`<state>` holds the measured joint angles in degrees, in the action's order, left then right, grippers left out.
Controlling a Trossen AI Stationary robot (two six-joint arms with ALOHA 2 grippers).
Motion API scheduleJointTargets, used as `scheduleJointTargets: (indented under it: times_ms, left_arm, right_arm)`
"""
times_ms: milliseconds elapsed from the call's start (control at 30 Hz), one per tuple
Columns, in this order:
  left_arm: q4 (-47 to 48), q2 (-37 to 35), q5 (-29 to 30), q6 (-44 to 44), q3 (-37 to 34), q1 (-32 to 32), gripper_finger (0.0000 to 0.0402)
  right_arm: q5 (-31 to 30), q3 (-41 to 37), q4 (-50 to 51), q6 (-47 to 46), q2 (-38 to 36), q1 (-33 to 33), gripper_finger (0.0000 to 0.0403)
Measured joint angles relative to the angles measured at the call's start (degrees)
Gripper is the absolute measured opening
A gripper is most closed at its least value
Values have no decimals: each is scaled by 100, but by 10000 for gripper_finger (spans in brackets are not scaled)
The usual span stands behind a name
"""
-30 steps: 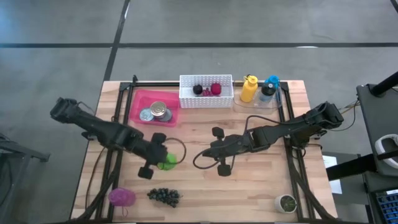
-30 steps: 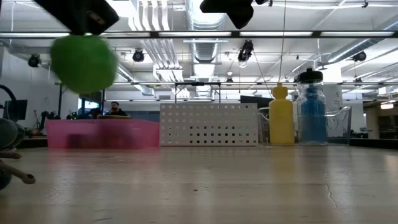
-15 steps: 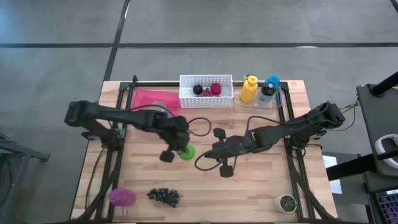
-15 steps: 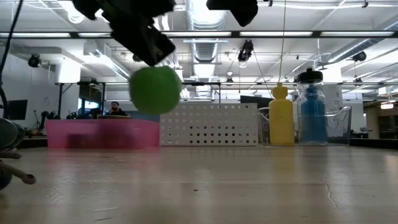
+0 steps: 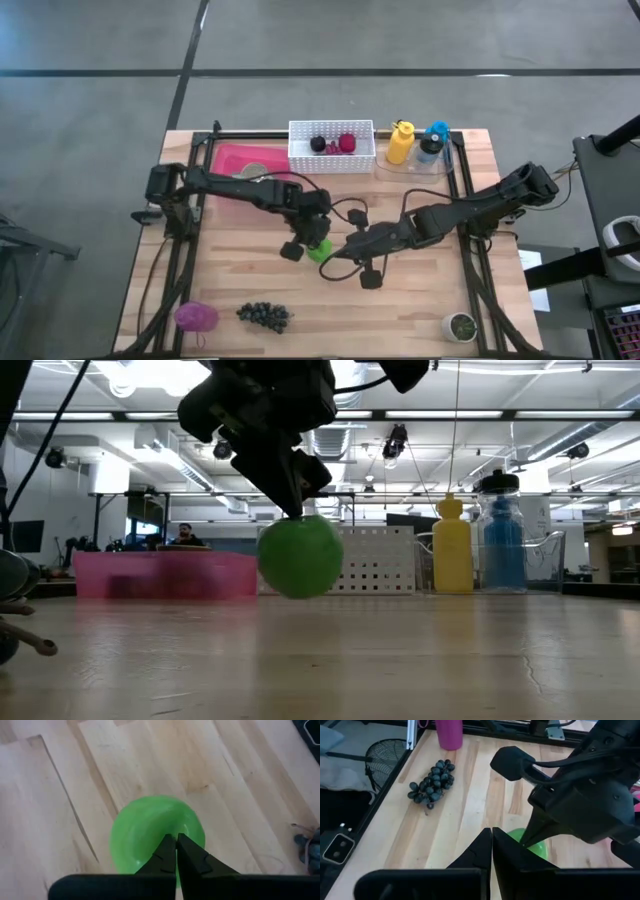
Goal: Pick & Place Food Item
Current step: Put the green apple into the white bin
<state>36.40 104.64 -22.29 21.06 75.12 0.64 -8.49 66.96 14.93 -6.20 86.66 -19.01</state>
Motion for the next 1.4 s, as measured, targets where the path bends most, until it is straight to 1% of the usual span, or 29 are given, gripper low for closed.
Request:
scheduleJointTargets:
  times_ms: [133, 300, 500, 633, 867, 967, 1100, 1400]
  left_arm:
    - [-2, -2, -44, 0, -9, -2, 0]
    - [-41, -15, -41, 4, -12, -2, 0]
    - [-78, 10, 16, 15, -51, -4, 11]
    - [-118, 49, 16, 15, -111, -5, 3]
    - [-163, 57, 24, -4, -165, -4, 5]
    - [-173, 52, 228, -35, -165, -4, 8]
    - [-231, 52, 737, -179, -165, -15, 28]
    - [-237, 55, 774, -179, -169, -15, 93]
  right_arm:
    - [-4, 0, 163, 38, -41, -93, 8]
    - [-8, 0, 140, 38, -41, -102, 8]
    - [-20, 0, 120, 31, -41, -102, 8]
    - [-29, 0, 119, 23, -41, -102, 8]
    - [-44, 0, 116, 36, -41, -102, 8]
    - [-46, 0, 114, 34, -41, -102, 8]
    - [-46, 0, 112, 28, -41, -102, 8]
    - [-48, 0, 112, 23, -41, -102, 8]
